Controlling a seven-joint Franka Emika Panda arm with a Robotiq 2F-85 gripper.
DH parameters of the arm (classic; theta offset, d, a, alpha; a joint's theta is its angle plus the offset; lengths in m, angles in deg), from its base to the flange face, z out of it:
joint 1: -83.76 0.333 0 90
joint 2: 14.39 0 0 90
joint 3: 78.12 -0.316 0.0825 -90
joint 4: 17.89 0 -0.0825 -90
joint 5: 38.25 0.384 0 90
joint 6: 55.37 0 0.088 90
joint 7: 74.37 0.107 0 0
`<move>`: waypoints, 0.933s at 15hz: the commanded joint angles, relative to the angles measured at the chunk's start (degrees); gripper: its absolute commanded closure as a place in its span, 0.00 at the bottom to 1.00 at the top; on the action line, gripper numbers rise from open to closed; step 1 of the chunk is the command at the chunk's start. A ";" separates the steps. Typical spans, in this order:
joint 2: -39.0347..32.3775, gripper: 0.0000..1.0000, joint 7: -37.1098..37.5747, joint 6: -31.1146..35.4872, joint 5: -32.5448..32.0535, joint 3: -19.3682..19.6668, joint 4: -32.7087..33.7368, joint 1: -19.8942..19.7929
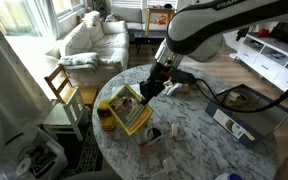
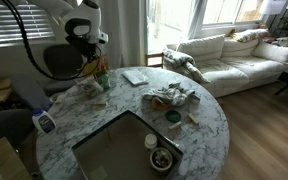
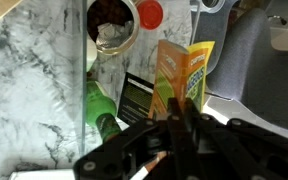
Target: Pick up the yellow book and place it in the clear storage container
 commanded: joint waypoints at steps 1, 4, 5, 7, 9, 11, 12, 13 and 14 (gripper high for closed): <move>2.76 0.98 -1.34 -1.07 0.89 0.25 0.40 -0.25; 4.16 0.98 -0.86 -1.81 0.17 0.68 1.11 0.01; 4.43 0.98 0.51 -2.58 -1.63 1.27 1.42 0.40; 4.65 0.98 1.01 -4.36 -3.49 1.70 2.38 0.70; 4.41 0.98 1.67 -7.24 -6.15 2.16 3.54 1.06; 3.51 0.98 3.56 -11.59 -10.24 2.87 4.87 1.75; 3.06 0.98 4.30 -13.63 -11.96 3.07 5.55 2.12; 2.52 0.98 5.02 -15.52 -13.42 3.19 6.28 2.47; 1.85 0.98 5.60 -17.02 -14.74 3.23 6.99 2.87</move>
